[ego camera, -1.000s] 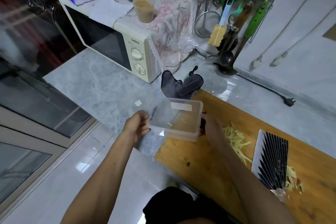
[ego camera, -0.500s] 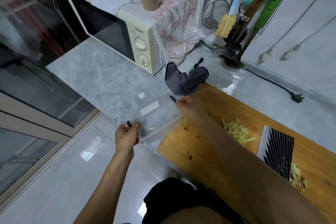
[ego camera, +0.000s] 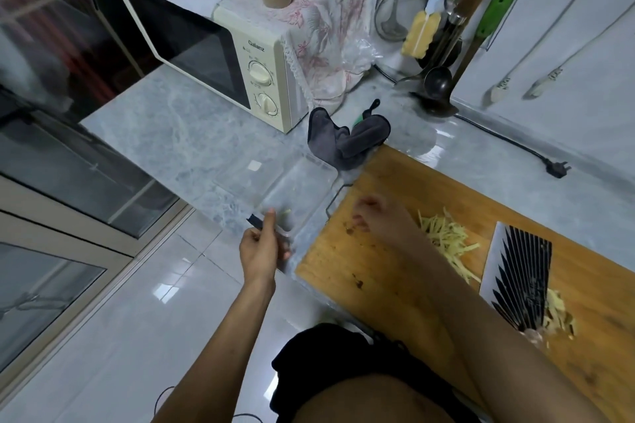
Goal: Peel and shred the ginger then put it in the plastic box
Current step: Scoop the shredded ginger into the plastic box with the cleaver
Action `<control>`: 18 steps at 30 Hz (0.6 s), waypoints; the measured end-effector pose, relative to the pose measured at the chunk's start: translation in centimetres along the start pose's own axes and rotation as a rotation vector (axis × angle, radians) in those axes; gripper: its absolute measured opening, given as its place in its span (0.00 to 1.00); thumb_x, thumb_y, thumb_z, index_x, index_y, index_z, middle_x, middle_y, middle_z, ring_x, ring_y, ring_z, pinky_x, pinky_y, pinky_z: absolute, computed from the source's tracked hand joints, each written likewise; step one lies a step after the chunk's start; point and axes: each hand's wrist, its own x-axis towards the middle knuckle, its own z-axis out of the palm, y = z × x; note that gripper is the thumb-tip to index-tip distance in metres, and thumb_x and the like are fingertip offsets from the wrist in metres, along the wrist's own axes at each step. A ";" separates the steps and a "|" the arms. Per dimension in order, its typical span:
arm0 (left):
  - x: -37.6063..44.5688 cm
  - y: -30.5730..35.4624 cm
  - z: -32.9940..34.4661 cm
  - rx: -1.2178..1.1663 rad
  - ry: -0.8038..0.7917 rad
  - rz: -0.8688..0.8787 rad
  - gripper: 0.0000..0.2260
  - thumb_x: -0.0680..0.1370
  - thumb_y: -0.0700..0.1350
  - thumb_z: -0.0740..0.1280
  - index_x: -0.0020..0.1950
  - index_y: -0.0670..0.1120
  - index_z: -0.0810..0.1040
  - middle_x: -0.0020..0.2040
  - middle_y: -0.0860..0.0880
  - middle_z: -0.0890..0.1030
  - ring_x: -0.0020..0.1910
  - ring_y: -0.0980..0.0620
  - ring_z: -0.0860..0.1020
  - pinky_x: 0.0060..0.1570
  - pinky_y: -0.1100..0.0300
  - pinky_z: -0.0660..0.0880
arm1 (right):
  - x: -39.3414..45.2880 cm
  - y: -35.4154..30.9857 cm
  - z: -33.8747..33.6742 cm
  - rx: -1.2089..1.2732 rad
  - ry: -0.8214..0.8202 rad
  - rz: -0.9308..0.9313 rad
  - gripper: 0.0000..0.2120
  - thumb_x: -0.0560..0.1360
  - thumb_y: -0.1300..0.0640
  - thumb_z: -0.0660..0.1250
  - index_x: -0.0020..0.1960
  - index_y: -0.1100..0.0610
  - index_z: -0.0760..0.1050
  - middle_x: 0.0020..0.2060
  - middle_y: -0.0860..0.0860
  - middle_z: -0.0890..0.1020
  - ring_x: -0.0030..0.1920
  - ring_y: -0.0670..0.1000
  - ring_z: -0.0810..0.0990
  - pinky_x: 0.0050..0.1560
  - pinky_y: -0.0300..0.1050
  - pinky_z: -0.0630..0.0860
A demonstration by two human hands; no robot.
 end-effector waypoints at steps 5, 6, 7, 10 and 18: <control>-3.0 -2.5 -0.2 0.050 -0.151 -0.049 0.17 0.82 0.52 0.62 0.41 0.42 0.77 0.34 0.43 0.78 0.30 0.47 0.75 0.31 0.57 0.72 | -3.7 3.3 -2.1 0.084 0.132 -0.019 0.04 0.80 0.52 0.65 0.48 0.50 0.78 0.40 0.48 0.85 0.45 0.50 0.85 0.53 0.53 0.82; -3.4 -2.8 0.4 0.072 -0.197 -0.041 0.14 0.82 0.49 0.63 0.42 0.42 0.78 0.35 0.42 0.78 0.30 0.48 0.74 0.30 0.59 0.71 | -4.5 4.2 -2.5 0.106 0.161 -0.012 0.05 0.80 0.52 0.66 0.49 0.51 0.79 0.39 0.48 0.86 0.44 0.49 0.85 0.54 0.55 0.82; -3.8 -3.1 1.0 0.099 -0.246 -0.031 0.11 0.82 0.46 0.63 0.43 0.42 0.78 0.36 0.43 0.78 0.30 0.49 0.74 0.28 0.61 0.71 | -5.4 5.1 -3.0 0.120 0.192 -0.004 0.05 0.80 0.52 0.66 0.49 0.52 0.80 0.39 0.48 0.86 0.44 0.49 0.85 0.54 0.57 0.81; -4.8 -3.6 3.7 0.184 -0.371 -0.023 0.08 0.81 0.42 0.64 0.43 0.43 0.78 0.34 0.47 0.79 0.30 0.52 0.74 0.29 0.64 0.71 | -8.2 8.2 -4.4 0.158 0.293 0.054 0.05 0.79 0.53 0.67 0.48 0.54 0.81 0.38 0.48 0.86 0.43 0.49 0.85 0.54 0.57 0.81; -7.4 -5.1 9.8 0.398 -0.582 0.043 0.08 0.82 0.42 0.65 0.43 0.43 0.80 0.34 0.48 0.80 0.34 0.50 0.75 0.32 0.62 0.72 | -15.8 15.8 -7.4 -0.139 0.630 0.242 0.11 0.78 0.53 0.68 0.48 0.61 0.76 0.41 0.58 0.82 0.42 0.60 0.79 0.38 0.49 0.72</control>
